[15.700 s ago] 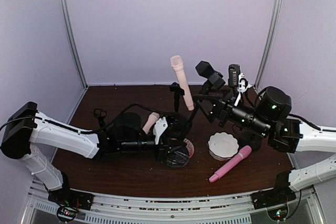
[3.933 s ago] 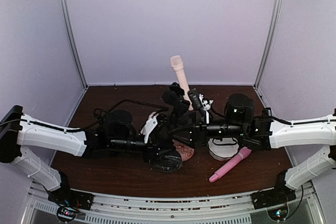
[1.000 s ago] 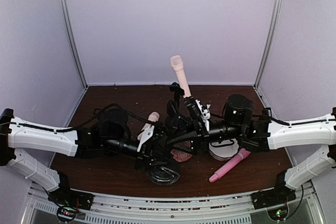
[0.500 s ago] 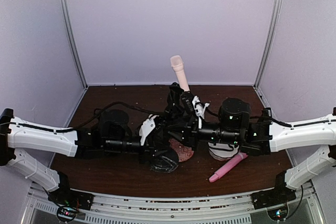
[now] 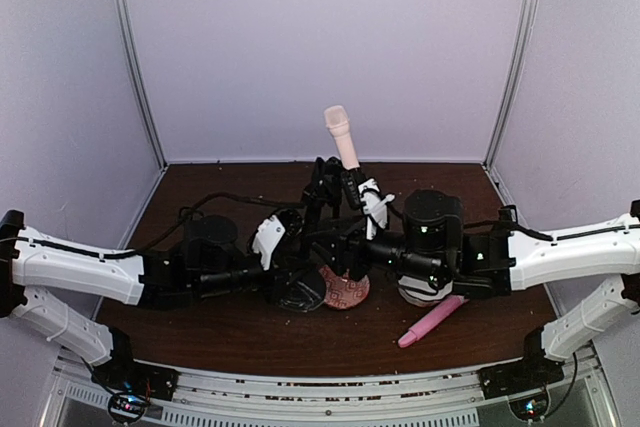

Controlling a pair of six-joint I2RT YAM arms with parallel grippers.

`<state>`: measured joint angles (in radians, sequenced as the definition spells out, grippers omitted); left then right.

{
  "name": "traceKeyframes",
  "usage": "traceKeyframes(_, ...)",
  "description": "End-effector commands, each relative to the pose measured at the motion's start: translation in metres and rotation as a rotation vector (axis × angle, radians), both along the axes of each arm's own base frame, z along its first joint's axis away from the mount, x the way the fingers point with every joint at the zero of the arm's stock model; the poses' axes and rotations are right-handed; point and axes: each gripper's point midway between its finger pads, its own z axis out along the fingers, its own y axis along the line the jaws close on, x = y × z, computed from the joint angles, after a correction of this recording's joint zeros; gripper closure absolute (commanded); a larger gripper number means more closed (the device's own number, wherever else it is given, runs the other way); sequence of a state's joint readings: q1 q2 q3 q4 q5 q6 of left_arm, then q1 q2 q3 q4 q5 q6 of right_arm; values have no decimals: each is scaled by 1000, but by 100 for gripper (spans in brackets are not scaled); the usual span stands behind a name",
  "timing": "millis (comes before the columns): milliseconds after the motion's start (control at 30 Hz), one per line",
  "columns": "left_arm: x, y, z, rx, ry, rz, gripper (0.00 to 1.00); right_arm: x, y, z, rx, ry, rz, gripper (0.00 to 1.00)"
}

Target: Attach the microphones to the stand

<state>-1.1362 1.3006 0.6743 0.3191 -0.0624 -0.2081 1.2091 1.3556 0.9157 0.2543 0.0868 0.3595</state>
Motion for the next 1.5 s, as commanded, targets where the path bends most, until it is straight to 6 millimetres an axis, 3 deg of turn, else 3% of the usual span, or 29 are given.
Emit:
traceKeyframes(0, -5, 6, 58, -179, -135, -34, 100, -11, -9, 16, -27, -69, 95, 34)
traceKeyframes(233, -58, -2, 67, -215, -170, -355, 100, -35, -14, 19, -34, -165, 259, 28)
traceKeyframes(433, -76, -13, 66, -209, -133, -481, 100, -59, 1, 23, -10, -192, 424, 33)
traceKeyframes(633, -78, -15, 66, -207, -119, -499, 100, -68, 12, 16, -13, -172, 498, 49)
traceKeyframes(767, -75, -15, 62, -192, -105, -480, 100, -69, 14, 12, -14, -167, 509, 78)
traceKeyframes(833, -68, -14, 58, -175, -88, -437, 100, -67, 13, 11, -7, -170, 492, 87)
traceKeyframes(867, -62, -14, 55, -160, -83, -404, 98, -65, 13, 12, -1, -170, 474, 92)
traceKeyframes(967, -38, -6, 47, -111, -82, -250, 62, -54, 12, 11, 13, -171, 389, 100)
traceKeyframes(1100, -26, 17, 40, -89, -118, -138, 41, -43, 17, -1, -8, -152, 284, 100)
traceKeyframes(1200, -29, 37, 40, -78, -134, -104, 35, -42, 23, -11, -6, -127, 254, 100)
traceKeyframes(1467, -39, 90, 29, -9, -110, -26, 35, -51, 55, -23, -9, -97, 274, 100)
